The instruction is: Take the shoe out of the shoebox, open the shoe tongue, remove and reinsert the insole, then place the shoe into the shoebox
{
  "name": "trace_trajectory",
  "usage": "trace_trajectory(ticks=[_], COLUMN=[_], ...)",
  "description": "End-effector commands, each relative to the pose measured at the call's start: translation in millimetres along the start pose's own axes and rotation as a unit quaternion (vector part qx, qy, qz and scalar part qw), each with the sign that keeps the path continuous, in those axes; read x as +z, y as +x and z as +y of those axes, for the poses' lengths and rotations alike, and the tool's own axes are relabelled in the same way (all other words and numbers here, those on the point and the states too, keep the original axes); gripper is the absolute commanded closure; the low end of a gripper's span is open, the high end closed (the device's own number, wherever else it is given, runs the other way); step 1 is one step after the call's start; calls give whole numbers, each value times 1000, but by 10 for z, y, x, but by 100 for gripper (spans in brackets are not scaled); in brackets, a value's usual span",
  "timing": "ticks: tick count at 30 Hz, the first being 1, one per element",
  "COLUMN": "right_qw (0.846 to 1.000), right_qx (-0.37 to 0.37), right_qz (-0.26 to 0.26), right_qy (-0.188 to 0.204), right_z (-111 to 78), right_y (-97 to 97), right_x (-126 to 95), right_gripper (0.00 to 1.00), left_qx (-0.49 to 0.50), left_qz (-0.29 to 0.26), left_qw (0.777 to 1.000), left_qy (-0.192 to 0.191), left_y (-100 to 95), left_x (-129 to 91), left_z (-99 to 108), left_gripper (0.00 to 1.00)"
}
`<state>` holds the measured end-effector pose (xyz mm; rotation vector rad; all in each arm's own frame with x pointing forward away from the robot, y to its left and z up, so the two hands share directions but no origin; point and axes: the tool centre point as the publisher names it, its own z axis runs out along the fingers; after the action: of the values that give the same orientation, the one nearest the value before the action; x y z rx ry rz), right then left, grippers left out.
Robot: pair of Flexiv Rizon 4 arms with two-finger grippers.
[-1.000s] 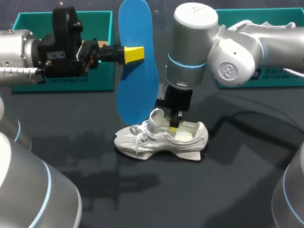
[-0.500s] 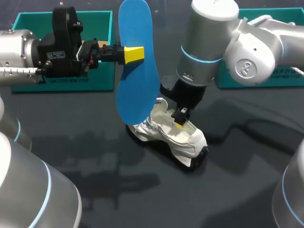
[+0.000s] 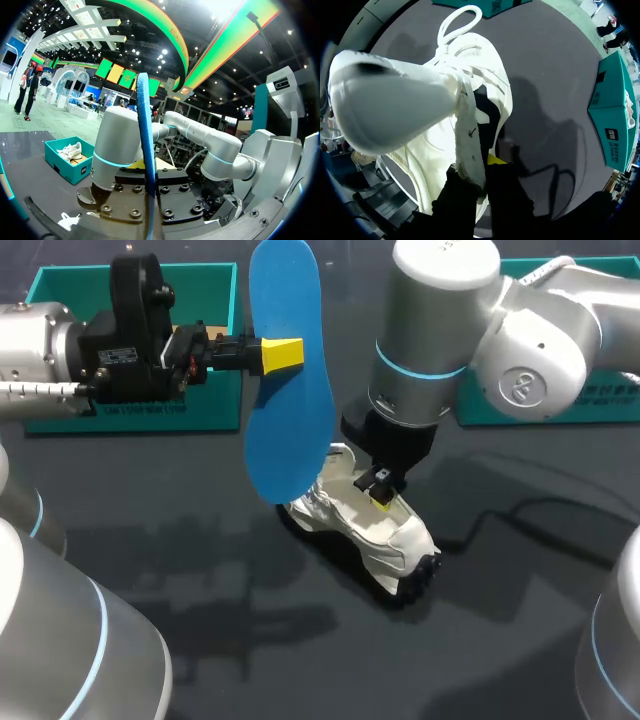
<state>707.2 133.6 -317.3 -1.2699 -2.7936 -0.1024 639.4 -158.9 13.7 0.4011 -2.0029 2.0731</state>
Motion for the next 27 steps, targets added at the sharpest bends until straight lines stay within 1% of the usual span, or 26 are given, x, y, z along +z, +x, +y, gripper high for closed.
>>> trace_trajectory(ticks=[1, 2, 4, 6, 18, 22, 23, 27], right_qw=[996, 995, 988, 972, 972, 974, 975, 977], right_qx=[89, 98, 149, 230, 229, 221, 217, 213], right_qz=[-23, -24, -34, -45, -46, -47, -43, -30], right_qy=[17, 10, 12, 37, 40, 14, 3, -17], right_z=[127, 136, 141, 125, 138, 173, 173, 141], right_y=[169, 214, 297, 367, 360, 325, 297, 224], right_x=[68, 70, 77, 84, 86, 98, 115, 166], right_gripper=[100, 100, 100, 100, 100, 100, 100, 100], left_qx=[0, 0, 0, 0, 0, 0, 0, 0], left_qz=[0, 0, 0, 0, 0, 0, 0, 0], left_qw=[1000, 1000, 1000, 1000, 1000, 1000, 1000, 1000], left_qy=[1, 1, 1, 1, 1, 1, 1, 1], left_y=[-6, -6, -6, -6, -6, -6, -6, -6], left_x=[12, 12, 12, 12, 12, 12, 12, 12], left_z=[5, 5, 5, 5, 5, 5, 5, 5], left_gripper=[100, 100, 100, 100, 100, 100, 100, 100])
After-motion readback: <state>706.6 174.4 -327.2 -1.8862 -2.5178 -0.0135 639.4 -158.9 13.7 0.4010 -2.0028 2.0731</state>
